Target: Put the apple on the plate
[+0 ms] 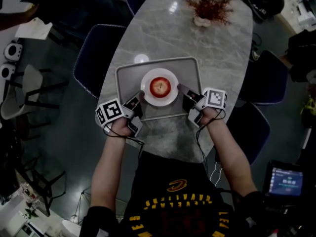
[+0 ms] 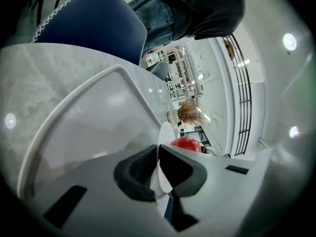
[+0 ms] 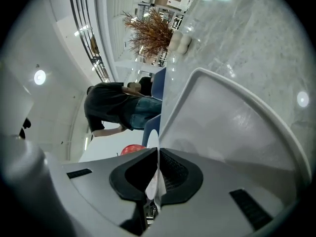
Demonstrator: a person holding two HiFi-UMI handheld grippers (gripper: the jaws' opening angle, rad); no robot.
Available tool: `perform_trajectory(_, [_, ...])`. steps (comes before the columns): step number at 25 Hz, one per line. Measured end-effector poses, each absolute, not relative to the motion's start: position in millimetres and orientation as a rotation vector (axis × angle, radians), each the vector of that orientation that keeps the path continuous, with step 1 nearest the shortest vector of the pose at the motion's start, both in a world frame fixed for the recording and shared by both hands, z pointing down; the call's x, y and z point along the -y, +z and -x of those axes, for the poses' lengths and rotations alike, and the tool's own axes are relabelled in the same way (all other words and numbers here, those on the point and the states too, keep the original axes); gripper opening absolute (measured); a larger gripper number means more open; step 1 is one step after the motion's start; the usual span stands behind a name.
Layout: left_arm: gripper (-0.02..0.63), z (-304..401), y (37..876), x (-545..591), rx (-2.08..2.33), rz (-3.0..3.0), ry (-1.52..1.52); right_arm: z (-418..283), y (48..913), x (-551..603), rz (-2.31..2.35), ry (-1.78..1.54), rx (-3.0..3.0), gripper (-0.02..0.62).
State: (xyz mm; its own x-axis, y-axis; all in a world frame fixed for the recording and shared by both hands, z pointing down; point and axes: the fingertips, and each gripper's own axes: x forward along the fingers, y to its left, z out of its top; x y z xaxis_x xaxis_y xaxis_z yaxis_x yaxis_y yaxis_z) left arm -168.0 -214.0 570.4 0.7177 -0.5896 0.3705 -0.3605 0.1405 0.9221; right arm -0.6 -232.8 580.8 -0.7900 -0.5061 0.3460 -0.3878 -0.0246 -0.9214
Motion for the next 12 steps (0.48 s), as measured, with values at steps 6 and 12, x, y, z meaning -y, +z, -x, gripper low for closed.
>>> perform_trajectory(6, [0.021,170,596,220,0.841,-1.445,-0.129,7,607,233,1.027,-2.072,-2.059,0.024])
perform_trajectory(12, [0.021,174,614,220,0.873,-1.419,-0.06,18,619,236,1.048,-2.066,-2.176,0.025])
